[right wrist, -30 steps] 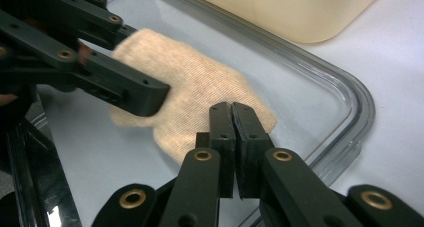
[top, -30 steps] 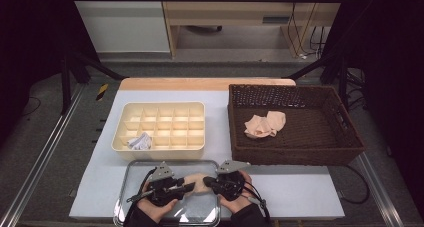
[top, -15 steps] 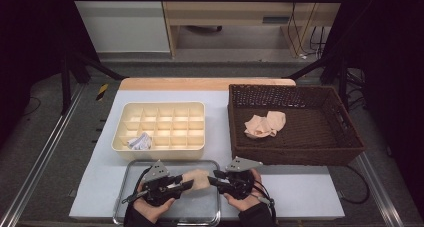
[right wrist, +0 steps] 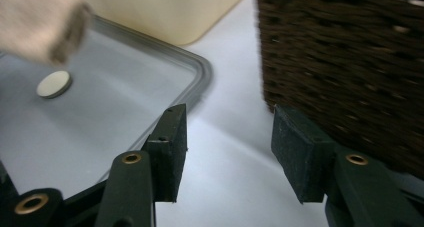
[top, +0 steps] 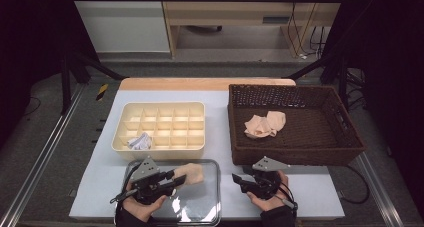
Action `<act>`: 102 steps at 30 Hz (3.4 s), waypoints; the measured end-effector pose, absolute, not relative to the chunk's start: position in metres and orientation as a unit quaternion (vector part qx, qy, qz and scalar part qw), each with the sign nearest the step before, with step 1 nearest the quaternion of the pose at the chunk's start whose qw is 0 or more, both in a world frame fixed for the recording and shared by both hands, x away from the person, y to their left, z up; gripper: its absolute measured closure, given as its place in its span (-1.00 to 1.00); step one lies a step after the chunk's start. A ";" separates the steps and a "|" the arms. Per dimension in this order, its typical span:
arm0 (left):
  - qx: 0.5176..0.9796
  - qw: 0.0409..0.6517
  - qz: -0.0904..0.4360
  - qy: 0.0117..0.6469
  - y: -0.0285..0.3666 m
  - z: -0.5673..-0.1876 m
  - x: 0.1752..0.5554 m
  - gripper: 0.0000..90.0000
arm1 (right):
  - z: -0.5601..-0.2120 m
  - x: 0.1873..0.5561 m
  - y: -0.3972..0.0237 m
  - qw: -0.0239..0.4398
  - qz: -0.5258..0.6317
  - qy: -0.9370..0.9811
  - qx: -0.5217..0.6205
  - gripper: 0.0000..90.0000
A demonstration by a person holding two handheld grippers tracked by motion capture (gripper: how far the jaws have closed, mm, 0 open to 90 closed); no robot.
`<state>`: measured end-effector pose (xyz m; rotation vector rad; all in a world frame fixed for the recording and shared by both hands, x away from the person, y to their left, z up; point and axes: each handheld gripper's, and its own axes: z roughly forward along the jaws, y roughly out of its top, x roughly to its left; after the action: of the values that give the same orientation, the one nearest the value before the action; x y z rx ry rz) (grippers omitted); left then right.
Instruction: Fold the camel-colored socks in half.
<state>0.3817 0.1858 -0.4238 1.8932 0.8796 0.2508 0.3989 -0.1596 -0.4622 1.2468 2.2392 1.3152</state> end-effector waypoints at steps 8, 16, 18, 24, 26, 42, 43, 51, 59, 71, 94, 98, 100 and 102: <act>0.762 0.509 0.121 0.382 0.210 -0.402 0.388 0.45 | -0.466 0.396 -0.179 0.148 0.436 0.762 0.456 0.00; 0.750 0.509 0.135 0.400 0.230 -0.391 0.400 0.45 | -0.468 0.394 -0.191 0.165 0.423 0.758 0.468 -0.09; 0.747 0.509 0.139 0.404 0.234 -0.389 0.403 0.45 | -0.468 0.393 -0.193 0.170 0.421 0.757 0.470 -0.11; 0.742 0.506 0.149 0.414 0.241 -0.383 0.413 0.45 | -0.469 0.392 -0.200 0.176 0.421 0.748 0.481 -0.17; 0.740 0.507 0.147 0.416 0.242 -0.381 0.416 0.45 | -0.469 0.392 -0.201 0.174 0.422 0.746 0.485 -0.18; 0.752 0.452 0.192 0.439 0.253 -0.365 0.451 0.45 | -0.469 0.392 -0.201 0.178 0.418 0.749 0.482 -0.18; 0.754 0.448 0.191 0.441 0.254 -0.366 0.453 0.45 | -0.469 0.392 -0.201 0.178 0.418 0.749 0.482 -0.18; 0.769 0.409 0.178 0.458 0.255 -0.384 0.473 0.45 | -0.470 0.393 -0.201 0.176 0.416 0.749 0.484 -0.18; 0.789 0.364 0.173 0.463 0.253 -0.400 0.491 0.46 | -0.470 0.393 -0.201 0.175 0.416 0.750 0.483 -0.18; 0.822 0.321 0.151 0.444 0.244 -0.398 0.496 0.48 | -0.472 0.395 -0.201 0.167 0.412 0.751 0.489 -0.18; 0.845 0.276 0.125 0.441 0.227 -0.409 0.509 0.51 | -0.475 0.397 -0.198 0.164 0.407 0.756 0.486 -0.18; 0.847 0.268 0.121 0.444 0.226 -0.413 0.513 0.51 | -0.475 0.397 -0.198 0.164 0.407 0.757 0.485 -0.18; 0.848 0.265 0.121 0.442 0.225 -0.413 0.513 0.51 | -0.476 0.397 -0.198 0.163 0.406 0.757 0.485 -0.18; 0.848 0.267 0.112 0.443 0.226 -0.414 0.515 0.51 | -0.476 0.398 -0.198 0.161 0.405 0.758 0.486 -0.18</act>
<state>0.5148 0.2255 -0.4138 2.2890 1.1965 0.3030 0.3977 -0.1975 -0.4761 1.3874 2.1627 1.1560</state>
